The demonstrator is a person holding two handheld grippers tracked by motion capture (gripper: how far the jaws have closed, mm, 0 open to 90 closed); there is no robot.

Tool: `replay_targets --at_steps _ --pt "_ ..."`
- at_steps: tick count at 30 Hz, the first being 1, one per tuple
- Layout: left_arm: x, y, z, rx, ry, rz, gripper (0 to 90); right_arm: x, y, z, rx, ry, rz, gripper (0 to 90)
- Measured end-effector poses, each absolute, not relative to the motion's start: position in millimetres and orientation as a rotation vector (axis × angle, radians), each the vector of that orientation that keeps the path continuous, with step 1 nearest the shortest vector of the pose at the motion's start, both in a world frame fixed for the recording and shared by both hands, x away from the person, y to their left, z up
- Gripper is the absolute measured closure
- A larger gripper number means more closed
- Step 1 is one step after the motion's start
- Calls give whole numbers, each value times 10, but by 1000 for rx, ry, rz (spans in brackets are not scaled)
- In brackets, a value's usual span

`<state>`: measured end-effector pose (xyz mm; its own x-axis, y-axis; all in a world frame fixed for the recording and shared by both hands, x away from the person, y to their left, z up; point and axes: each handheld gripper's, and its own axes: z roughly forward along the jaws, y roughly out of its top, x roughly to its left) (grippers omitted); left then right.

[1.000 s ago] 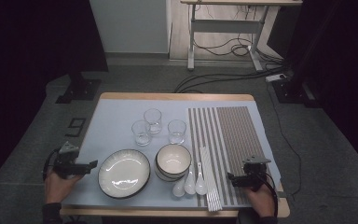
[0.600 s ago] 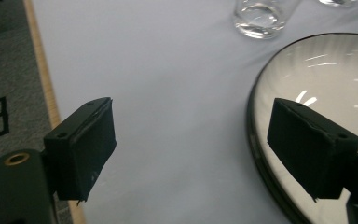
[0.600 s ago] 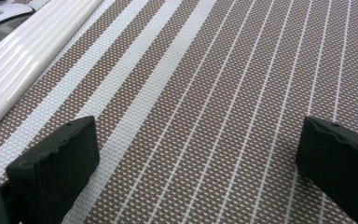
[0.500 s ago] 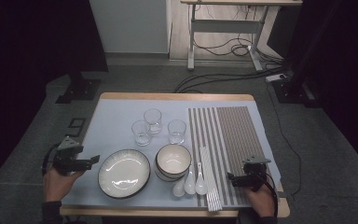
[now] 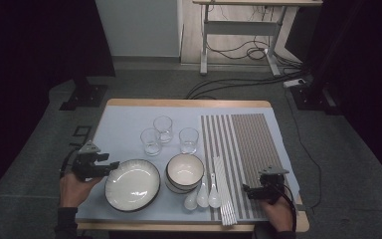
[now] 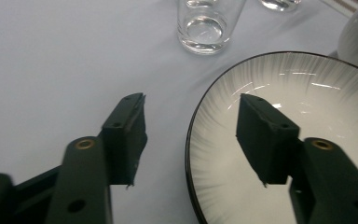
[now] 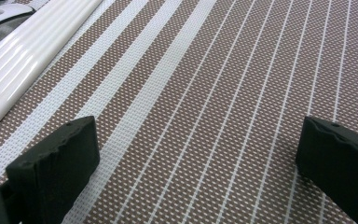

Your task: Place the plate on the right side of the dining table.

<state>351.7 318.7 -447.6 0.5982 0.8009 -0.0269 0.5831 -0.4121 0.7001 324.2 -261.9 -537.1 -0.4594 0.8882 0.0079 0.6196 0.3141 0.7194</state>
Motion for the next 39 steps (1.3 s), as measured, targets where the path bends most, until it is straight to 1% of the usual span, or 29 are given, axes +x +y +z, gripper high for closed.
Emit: replay_targets --at_steps 8,12,30,39 --pt "3589 3080 -4556 2164 1082 421 614 3242 -2619 -5370 1341 2197 938 0" --pt "3614 3070 -4611 2167 1088 407 676 3242 -2619 -5370 1341 2197 938 0" --pt "3662 3083 -4771 2161 1080 371 839 3242 -2619 -5371 1342 2195 938 0" --pt "3635 3084 -4783 2166 1055 390 854 3242 -2620 -5370 1341 2197 938 0"
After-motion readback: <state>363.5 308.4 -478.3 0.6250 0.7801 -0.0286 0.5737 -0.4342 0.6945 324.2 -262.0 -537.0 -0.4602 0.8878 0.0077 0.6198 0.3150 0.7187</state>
